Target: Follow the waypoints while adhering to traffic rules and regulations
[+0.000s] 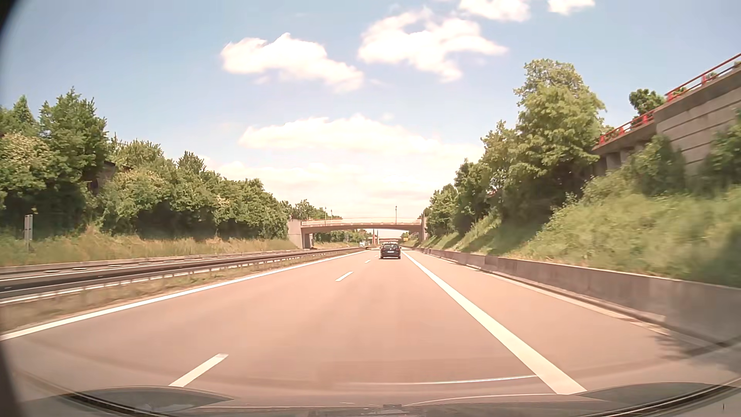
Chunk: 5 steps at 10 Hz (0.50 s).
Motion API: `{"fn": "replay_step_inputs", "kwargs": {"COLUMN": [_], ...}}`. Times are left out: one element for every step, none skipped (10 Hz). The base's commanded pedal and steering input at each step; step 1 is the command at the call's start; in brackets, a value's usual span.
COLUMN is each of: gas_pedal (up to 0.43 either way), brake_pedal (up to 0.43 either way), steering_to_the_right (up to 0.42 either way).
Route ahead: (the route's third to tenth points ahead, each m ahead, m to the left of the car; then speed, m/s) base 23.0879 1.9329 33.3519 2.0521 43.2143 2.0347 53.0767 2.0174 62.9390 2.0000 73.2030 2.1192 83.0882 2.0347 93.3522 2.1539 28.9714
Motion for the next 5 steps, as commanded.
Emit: {"fn": "replay_step_inputs", "kwargs": {"gas_pedal": [0.28,0.28,0.287,0.287,0.287], "brake_pedal": [0.012,0.012,0.012,0.012,0.012], "steering_to_the_right": [-0.001,-0.001,-0.001,-0.001,-0.001]}}
